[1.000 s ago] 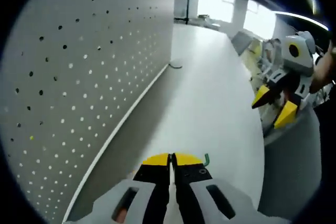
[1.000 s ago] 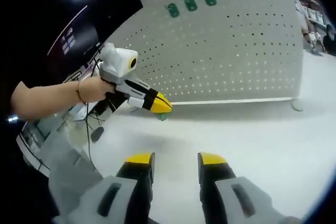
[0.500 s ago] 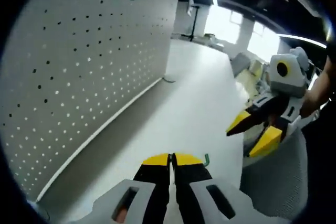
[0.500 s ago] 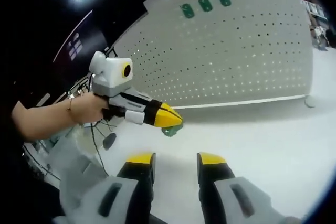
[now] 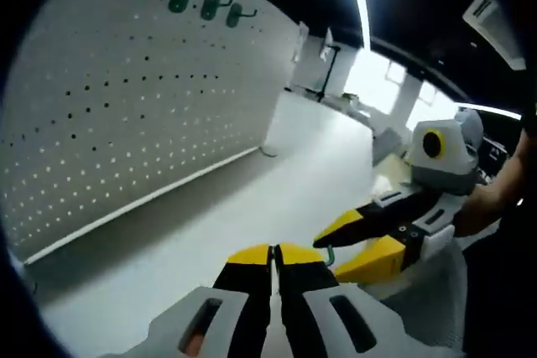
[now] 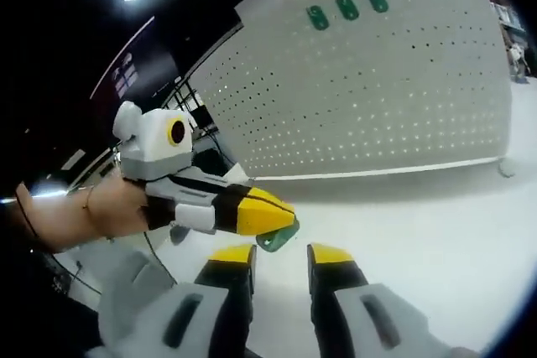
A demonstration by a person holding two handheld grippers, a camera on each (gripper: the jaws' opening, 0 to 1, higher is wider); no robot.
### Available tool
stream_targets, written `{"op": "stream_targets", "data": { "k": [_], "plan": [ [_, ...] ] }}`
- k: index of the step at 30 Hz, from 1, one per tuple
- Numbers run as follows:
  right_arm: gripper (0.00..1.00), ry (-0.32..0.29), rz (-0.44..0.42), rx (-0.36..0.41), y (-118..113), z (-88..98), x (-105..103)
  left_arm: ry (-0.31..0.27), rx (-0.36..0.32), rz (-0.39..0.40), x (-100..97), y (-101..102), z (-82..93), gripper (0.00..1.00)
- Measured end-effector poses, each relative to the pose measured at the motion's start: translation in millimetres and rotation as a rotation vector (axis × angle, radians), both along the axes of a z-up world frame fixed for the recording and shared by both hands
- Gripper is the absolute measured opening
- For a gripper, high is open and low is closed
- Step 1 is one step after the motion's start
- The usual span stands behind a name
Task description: Insert the hook assembly into the mounting plate slot until the hook locks in place.
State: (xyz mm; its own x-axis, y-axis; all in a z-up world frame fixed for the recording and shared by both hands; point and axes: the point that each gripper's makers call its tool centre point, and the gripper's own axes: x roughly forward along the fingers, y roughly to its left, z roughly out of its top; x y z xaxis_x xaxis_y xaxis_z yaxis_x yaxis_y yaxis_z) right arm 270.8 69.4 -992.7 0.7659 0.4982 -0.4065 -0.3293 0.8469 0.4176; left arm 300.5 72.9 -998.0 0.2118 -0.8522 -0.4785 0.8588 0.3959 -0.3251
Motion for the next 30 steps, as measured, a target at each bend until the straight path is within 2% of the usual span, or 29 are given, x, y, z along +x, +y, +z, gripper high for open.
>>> {"op": "stream_targets", "data": {
  "k": [7, 15, 30],
  "plan": [
    [0.17, 0.017, -0.02, 0.034, 1, 0.1, 2, 0.027, -0.054, 0.047, -3.1, 3, 4.9, 0.01],
    [0.15, 0.017, -0.024, 0.083, 9, 7.0, 4, -0.005, -0.077, 0.081, 2.3, 13, 13.0, 0.01],
    [0.11, 0.028, -0.052, 0.135, 16, 9.2, 7, -0.02, -0.11, 0.126, -0.7, 12, 20.0, 0.01]
  ]
}}
